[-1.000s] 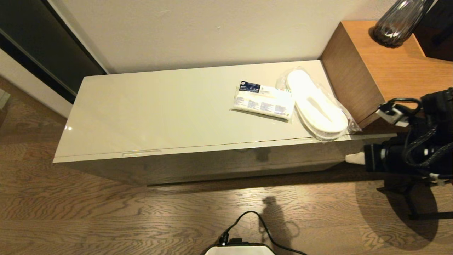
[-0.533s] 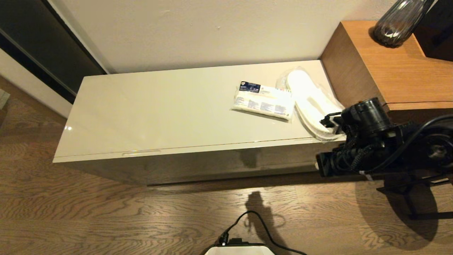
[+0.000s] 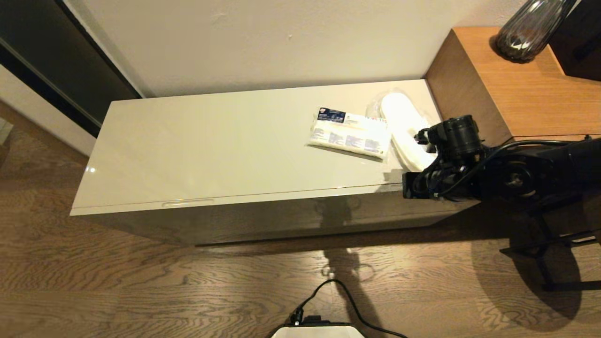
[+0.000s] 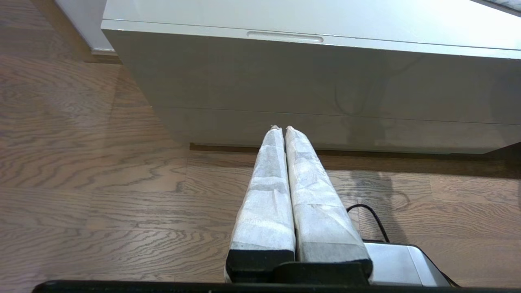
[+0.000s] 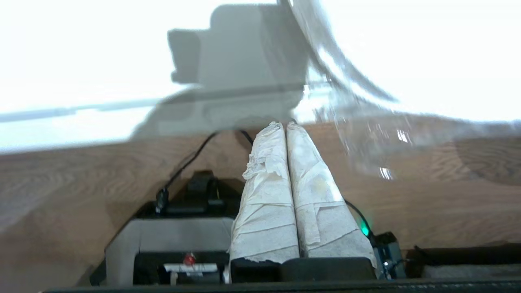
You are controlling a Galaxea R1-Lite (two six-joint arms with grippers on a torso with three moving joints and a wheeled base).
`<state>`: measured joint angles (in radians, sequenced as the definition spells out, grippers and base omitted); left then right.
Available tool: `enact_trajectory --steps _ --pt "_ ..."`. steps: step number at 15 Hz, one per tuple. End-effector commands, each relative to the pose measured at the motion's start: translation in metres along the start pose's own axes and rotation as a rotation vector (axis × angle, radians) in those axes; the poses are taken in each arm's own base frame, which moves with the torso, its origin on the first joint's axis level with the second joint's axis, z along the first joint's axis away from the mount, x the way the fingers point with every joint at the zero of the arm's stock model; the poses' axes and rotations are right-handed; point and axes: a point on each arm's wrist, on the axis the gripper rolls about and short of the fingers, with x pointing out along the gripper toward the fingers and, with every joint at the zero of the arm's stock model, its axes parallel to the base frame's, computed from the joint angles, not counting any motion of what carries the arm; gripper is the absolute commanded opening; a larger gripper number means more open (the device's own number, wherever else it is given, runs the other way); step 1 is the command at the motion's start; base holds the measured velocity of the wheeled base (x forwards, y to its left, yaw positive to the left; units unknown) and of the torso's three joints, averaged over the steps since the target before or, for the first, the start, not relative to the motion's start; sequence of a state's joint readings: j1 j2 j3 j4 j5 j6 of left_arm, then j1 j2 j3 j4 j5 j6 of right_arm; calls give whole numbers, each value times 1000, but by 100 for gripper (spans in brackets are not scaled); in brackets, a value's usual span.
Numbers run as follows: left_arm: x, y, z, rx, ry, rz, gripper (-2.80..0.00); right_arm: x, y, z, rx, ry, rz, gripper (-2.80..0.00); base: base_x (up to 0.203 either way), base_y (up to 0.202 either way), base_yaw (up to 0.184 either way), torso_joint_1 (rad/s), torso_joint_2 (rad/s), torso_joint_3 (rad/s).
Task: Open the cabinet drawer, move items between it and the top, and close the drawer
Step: Open the drawer
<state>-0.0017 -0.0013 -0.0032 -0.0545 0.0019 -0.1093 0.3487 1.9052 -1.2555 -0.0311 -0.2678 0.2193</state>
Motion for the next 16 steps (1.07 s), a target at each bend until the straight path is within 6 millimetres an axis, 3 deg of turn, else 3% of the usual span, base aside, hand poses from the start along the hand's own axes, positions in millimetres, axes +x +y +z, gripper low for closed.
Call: enact_trajectory --steps 1,10,13,16 --pt "0 0 0 -1 1 0 -280 14 4 -1 0 8 -6 -280 0 0 0 0 0 0" --pt "0 0 0 -1 1 1 -280 43 8 -19 17 78 -23 -280 0 0 0 0 0 0" --pt "0 0 0 -1 1 0 -280 34 5 -28 53 258 -14 -280 0 0 0 0 0 0" --pt "0 0 0 -1 1 1 -280 14 5 -12 165 402 53 -280 0 0 0 0 0 0"
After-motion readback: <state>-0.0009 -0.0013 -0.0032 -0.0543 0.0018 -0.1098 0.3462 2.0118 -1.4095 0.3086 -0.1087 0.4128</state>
